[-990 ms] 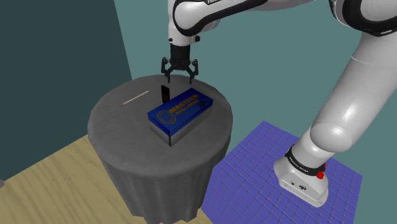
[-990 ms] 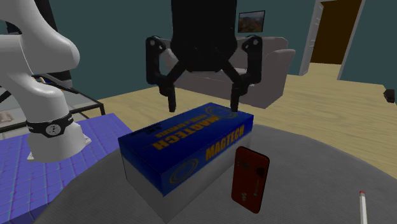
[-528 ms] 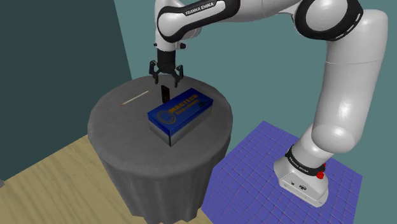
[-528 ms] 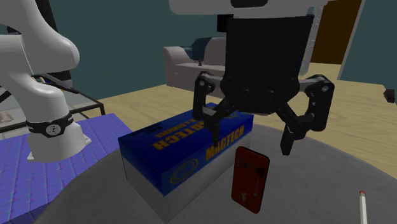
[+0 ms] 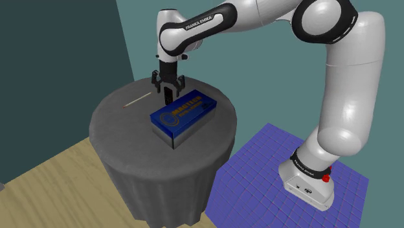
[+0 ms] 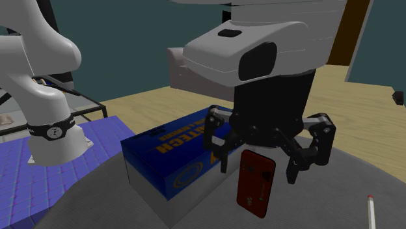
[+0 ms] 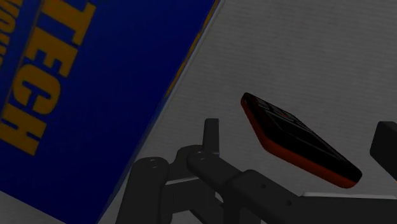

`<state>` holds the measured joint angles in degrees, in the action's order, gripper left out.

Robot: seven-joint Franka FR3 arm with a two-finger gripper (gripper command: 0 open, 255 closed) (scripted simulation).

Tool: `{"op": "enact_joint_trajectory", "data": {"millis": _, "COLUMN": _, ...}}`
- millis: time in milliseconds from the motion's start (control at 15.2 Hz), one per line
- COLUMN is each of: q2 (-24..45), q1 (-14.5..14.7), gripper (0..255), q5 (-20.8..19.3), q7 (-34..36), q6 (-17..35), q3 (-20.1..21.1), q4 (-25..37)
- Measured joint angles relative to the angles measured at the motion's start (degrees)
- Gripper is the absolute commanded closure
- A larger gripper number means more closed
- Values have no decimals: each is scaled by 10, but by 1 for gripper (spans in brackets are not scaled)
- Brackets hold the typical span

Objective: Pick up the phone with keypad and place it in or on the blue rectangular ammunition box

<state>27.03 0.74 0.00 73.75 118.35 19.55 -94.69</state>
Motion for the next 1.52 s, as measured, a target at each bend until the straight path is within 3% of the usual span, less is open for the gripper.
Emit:
{"op": "enact_joint_trajectory", "data": {"millis": 396, "q2": 2, "q1": 0, "gripper": 0, "q5": -1, "q7": -1, "q6": 4, "q3": -1, "q4": -2}}
{"op": "enact_joint_trajectory", "data": {"millis": 462, "q2": 2, "q1": 0, "gripper": 255, "q5": -1, "q7": -1, "q6": 4, "q3": -1, "q4": -2}}
{"op": "enact_joint_trajectory", "data": {"millis": 1122, "q2": 2, "q1": 0, "gripper": 255, "q5": -1, "q7": -1, "q6": 4, "q3": -1, "q4": -2}}
{"op": "enact_joint_trajectory", "data": {"millis": 1518, "q2": -13, "q1": -2, "gripper": 255, "q5": 3, "q7": 0, "q6": -27, "q3": 2, "q4": 16}}
